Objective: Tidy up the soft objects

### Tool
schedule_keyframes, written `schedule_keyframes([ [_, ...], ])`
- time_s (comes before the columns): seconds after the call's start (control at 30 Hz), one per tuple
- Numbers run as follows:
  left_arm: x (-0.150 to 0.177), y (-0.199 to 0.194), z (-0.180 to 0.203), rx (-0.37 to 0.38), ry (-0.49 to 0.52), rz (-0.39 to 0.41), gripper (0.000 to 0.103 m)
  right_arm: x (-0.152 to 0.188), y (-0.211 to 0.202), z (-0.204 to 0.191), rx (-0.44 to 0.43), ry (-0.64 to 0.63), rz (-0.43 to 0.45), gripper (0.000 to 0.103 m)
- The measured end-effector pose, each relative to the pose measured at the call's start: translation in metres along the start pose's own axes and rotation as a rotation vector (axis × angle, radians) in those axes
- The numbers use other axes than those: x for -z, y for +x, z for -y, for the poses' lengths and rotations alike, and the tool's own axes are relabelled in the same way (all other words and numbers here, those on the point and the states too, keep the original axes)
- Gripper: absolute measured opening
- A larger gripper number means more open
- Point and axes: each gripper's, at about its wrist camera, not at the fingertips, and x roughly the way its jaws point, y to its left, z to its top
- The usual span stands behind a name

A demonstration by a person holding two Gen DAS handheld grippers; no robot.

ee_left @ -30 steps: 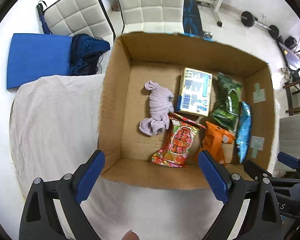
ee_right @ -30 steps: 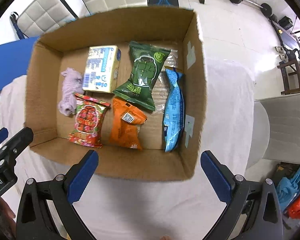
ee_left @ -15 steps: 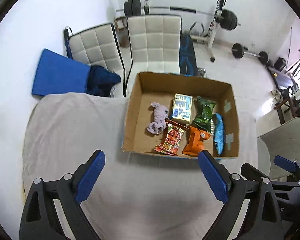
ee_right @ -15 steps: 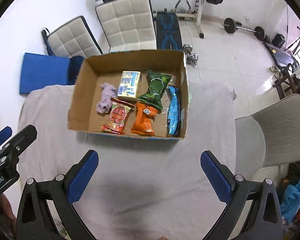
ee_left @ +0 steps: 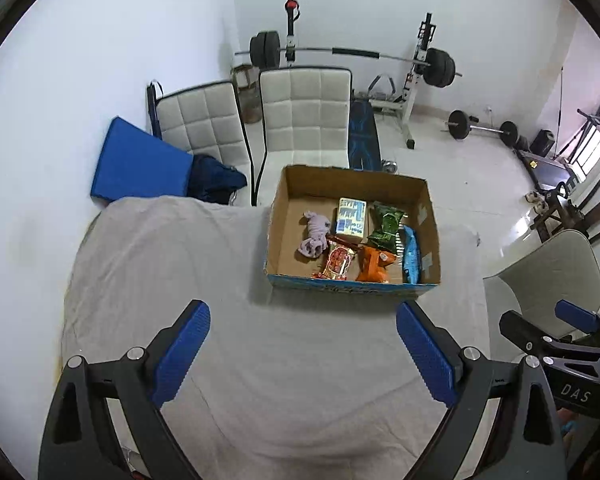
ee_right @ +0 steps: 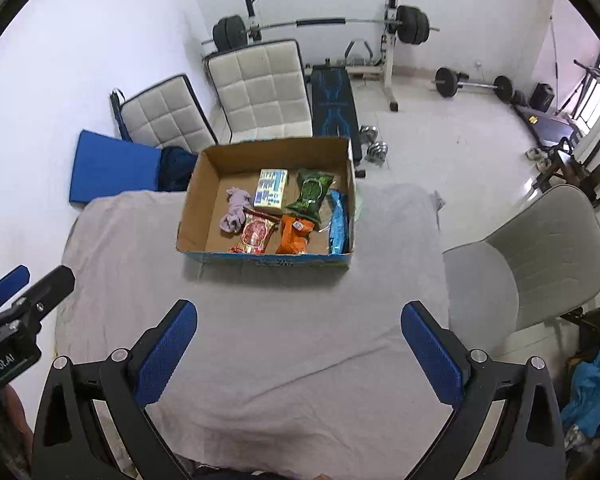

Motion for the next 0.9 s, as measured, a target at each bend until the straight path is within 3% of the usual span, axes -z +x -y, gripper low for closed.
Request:
schedule_keyframes([
  [0.43,0.027,-0.046,0.009,0.003,0.003,0.042,0.096,0.042,-0.091,0.000,0.011,-0.028,0.103,0.103],
  [0.67,0.034,-0.059,0.012,-0.009,0.002,0.070,0.096,0.052,-0.111,-0.001,0.008,-0.031,0.124,0.103],
  [0.9,0.035,-0.064,0.014,-0.030,-0.001,0.119,0.096,0.039,-0.103,0.005,0.023,0.000,0.145,0.103],
])
